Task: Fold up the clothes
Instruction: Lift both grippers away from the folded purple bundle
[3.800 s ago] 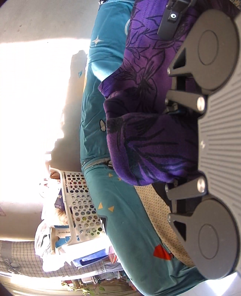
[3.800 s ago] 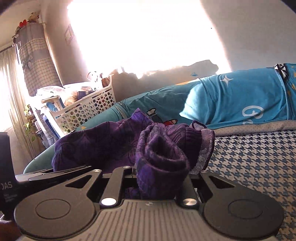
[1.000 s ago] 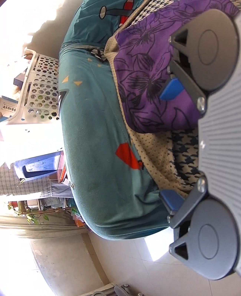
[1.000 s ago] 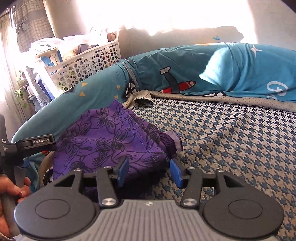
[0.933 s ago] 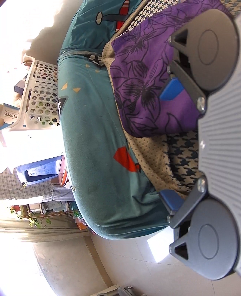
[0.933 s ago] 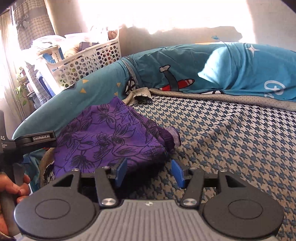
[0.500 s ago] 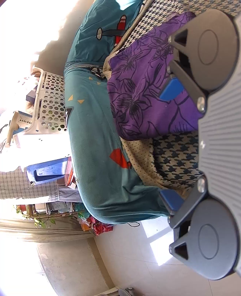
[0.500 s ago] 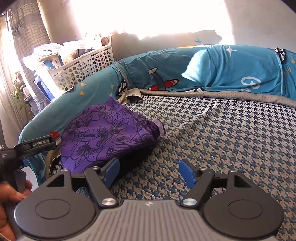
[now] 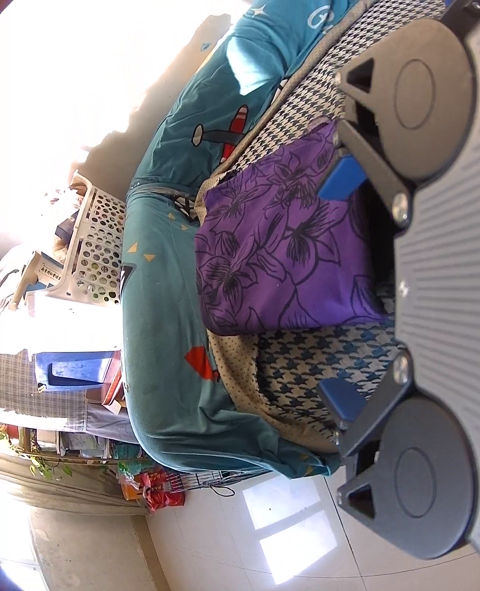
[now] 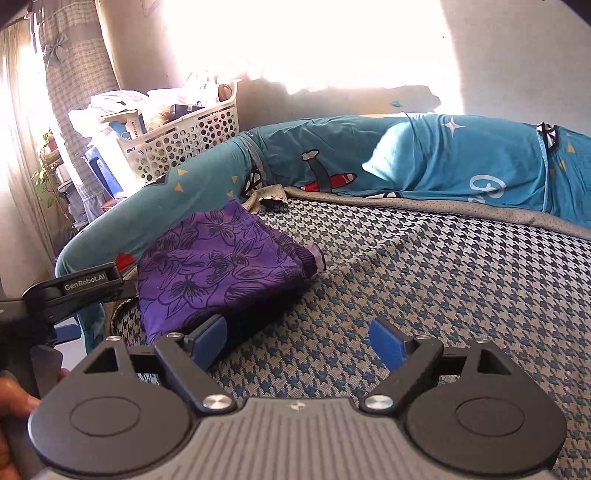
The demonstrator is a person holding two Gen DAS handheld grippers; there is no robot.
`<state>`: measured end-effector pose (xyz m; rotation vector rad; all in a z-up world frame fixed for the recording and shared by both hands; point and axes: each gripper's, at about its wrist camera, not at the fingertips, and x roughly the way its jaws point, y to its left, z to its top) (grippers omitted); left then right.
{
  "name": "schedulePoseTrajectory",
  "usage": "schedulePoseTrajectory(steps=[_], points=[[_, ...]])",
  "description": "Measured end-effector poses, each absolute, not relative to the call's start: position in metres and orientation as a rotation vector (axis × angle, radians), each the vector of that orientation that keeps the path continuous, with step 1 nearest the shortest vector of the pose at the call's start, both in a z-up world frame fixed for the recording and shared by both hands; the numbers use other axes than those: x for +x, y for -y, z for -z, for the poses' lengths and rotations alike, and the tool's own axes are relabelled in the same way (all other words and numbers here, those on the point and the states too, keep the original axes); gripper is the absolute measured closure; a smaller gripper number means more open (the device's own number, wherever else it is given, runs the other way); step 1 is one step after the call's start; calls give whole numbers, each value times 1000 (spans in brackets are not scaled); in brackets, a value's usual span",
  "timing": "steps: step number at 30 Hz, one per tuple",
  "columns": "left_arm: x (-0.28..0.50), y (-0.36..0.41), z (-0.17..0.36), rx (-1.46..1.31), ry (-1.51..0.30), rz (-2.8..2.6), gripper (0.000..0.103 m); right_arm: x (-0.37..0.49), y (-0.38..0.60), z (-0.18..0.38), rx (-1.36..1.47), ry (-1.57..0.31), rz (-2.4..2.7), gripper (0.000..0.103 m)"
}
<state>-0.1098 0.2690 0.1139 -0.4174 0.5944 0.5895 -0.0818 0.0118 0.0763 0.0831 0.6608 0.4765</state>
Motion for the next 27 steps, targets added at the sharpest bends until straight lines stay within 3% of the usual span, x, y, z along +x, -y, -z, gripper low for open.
schedulePoseTrajectory(steps=[27], points=[[-66, -250, -95, -258, -644, -665, 0, -97, 8, -85, 101, -663, -439, 18]])
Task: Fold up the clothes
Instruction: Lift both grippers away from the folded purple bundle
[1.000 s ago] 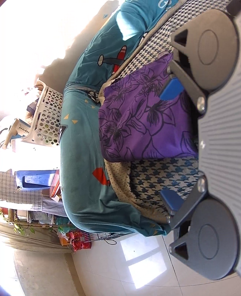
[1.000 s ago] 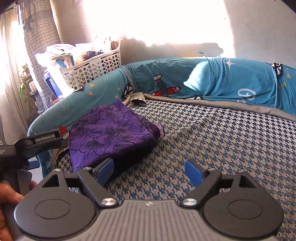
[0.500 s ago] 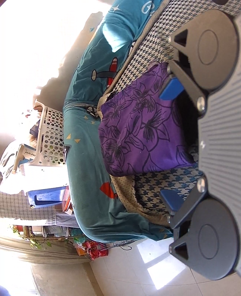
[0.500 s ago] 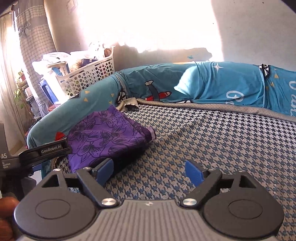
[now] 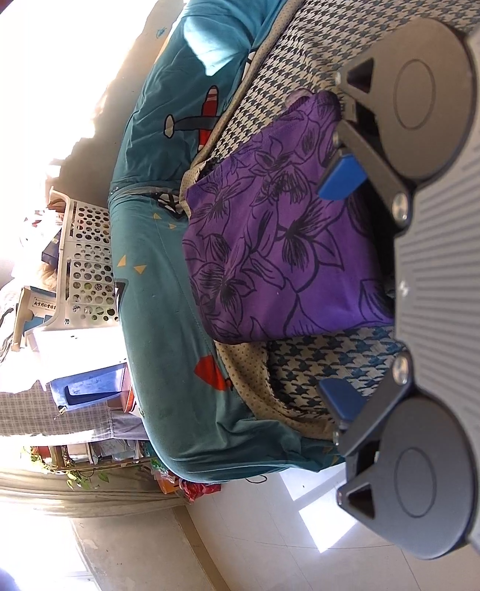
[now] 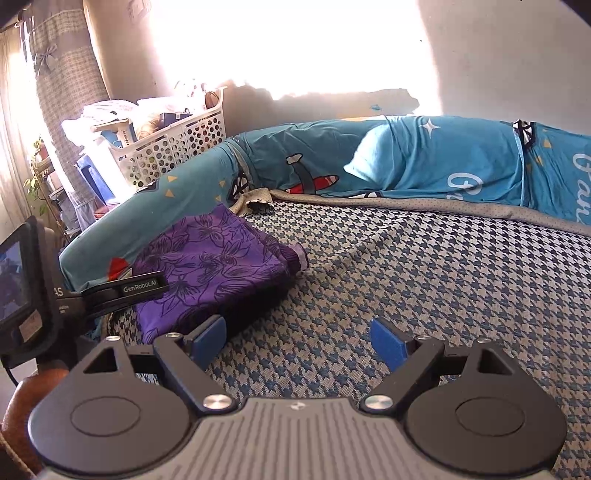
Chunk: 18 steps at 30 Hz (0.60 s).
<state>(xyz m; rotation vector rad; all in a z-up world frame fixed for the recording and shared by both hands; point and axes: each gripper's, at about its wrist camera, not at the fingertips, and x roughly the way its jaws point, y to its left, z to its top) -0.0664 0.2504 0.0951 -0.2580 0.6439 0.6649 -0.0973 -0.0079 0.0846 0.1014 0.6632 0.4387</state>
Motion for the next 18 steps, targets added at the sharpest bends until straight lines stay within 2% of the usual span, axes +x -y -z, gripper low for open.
schedulePoseTrajectory(steps=[18], points=[[-53, -290, -65, -178, -674, -705, 0, -95, -3, -77, 78, -694, -466, 17]])
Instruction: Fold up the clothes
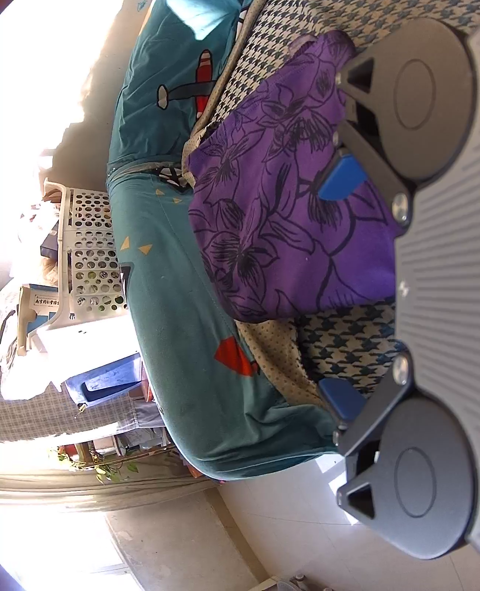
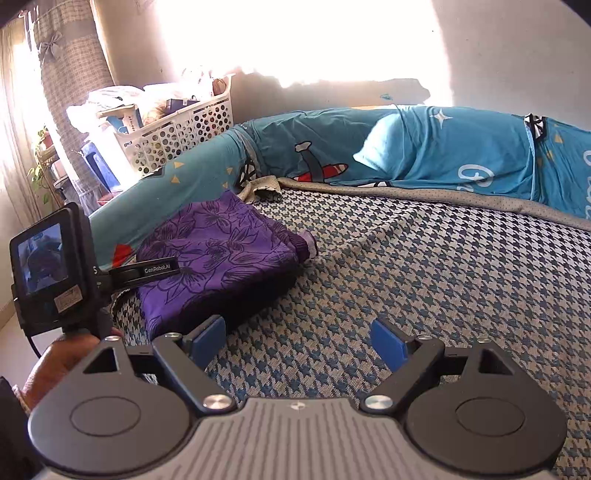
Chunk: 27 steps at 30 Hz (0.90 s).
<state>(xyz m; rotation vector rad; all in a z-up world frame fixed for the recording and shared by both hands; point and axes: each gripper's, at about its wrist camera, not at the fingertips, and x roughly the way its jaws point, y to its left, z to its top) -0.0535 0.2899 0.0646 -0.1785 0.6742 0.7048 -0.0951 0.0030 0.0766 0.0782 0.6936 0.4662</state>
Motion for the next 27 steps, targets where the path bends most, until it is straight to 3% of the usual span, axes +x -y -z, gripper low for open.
schedulePoseTrajectory(steps=[15, 27], points=[[-116, -298, -53, -245, -710, -618, 0, -86, -16, -64, 52, -729, -463, 17], [-142, -260, -89, -254, -623, -556, 0, -96, -14, -74, 51, -705, -467, 17]])
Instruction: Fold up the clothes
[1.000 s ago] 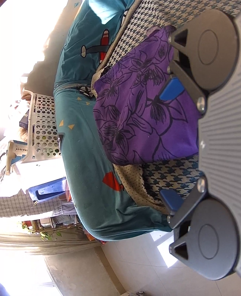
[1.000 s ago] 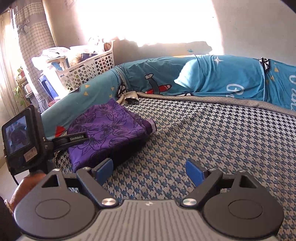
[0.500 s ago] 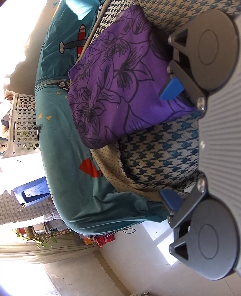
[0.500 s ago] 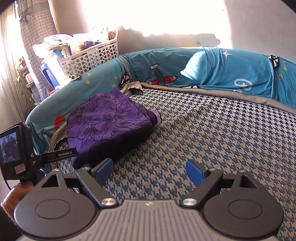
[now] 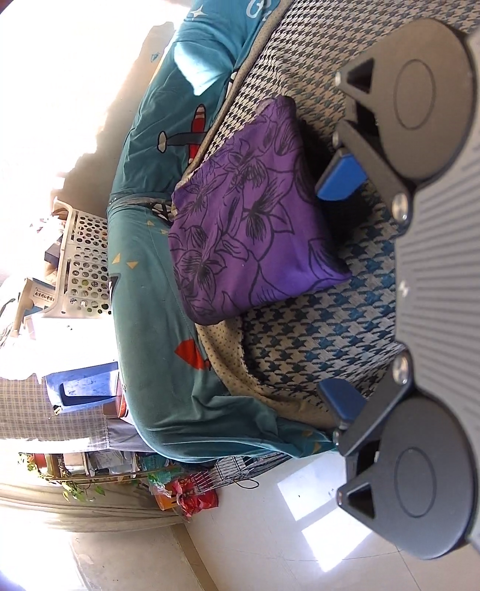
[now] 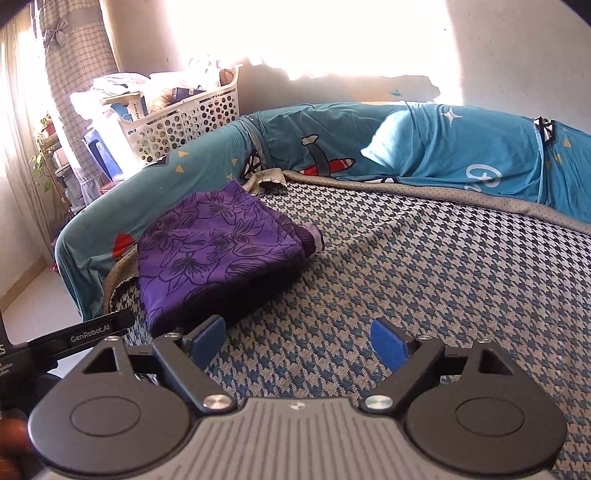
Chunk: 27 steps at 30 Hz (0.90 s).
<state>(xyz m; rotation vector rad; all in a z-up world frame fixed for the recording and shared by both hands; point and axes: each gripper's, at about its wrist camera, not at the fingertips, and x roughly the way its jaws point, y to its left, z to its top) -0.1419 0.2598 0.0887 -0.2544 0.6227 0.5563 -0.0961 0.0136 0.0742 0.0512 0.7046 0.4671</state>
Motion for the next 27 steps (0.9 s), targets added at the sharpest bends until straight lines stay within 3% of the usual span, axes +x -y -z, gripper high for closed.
schedulePoseTrajectory(steps=[27], points=[[-147, -212, -99, -193, -680, -533, 0, -105, -28, -80, 36, -719, -524, 17]])
